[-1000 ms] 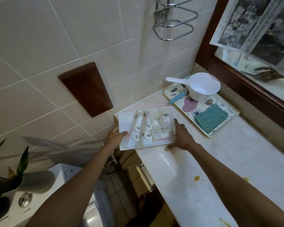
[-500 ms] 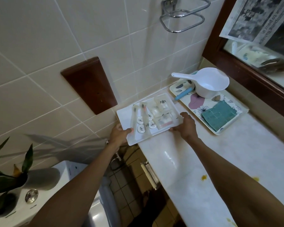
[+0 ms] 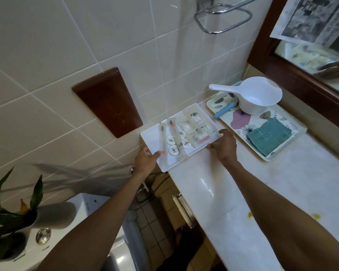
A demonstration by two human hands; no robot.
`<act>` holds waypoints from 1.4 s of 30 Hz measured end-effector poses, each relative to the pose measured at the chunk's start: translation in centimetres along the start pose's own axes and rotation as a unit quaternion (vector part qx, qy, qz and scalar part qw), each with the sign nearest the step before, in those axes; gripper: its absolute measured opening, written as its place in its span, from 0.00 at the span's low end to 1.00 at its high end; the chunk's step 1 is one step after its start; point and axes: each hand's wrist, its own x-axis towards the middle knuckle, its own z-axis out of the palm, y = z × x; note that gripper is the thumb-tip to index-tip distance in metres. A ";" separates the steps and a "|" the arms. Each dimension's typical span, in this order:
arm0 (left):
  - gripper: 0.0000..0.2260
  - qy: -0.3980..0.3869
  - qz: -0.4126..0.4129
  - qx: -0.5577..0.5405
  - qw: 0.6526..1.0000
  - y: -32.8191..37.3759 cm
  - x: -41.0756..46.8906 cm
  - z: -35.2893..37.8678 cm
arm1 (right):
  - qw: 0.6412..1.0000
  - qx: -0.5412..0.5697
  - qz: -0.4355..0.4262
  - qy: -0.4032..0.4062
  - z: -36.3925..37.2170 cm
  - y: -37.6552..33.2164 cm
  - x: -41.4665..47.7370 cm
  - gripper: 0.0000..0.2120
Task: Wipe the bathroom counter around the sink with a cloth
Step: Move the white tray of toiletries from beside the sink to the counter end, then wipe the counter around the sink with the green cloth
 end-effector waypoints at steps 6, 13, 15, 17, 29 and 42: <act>0.17 0.075 0.041 0.157 0.984 0.7 -0.7 -0.1 | 1.000 -0.015 -0.018 -0.008 -0.7 -0.1 -0.7 0.33; 0.14 0.059 0.233 0.139 0.961 7.9 -2.7 6.3 | 0.998 -0.043 -0.045 0.010 -6.2 1.8 -2.2 0.22; 0.13 0.009 0.269 0.115 0.956 10.5 -3.3 9.9 | 0.998 -0.049 -0.031 0.034 -9.0 2.9 -1.8 0.19; 0.12 -0.053 0.304 0.106 0.945 12.9 -3.7 13.9 | 0.997 -0.057 0.001 0.053 -12.0 4.4 -1.0 0.16; 0.25 -0.180 0.283 0.326 0.884 21.2 -3.0 33.0 | 0.992 -0.091 0.067 0.059 -21.6 13.4 5.4 0.15; 0.24 -0.232 0.192 0.297 0.906 23.2 -2.3 34.7 | 0.996 -0.016 0.078 0.036 -21.0 15.4 5.0 0.14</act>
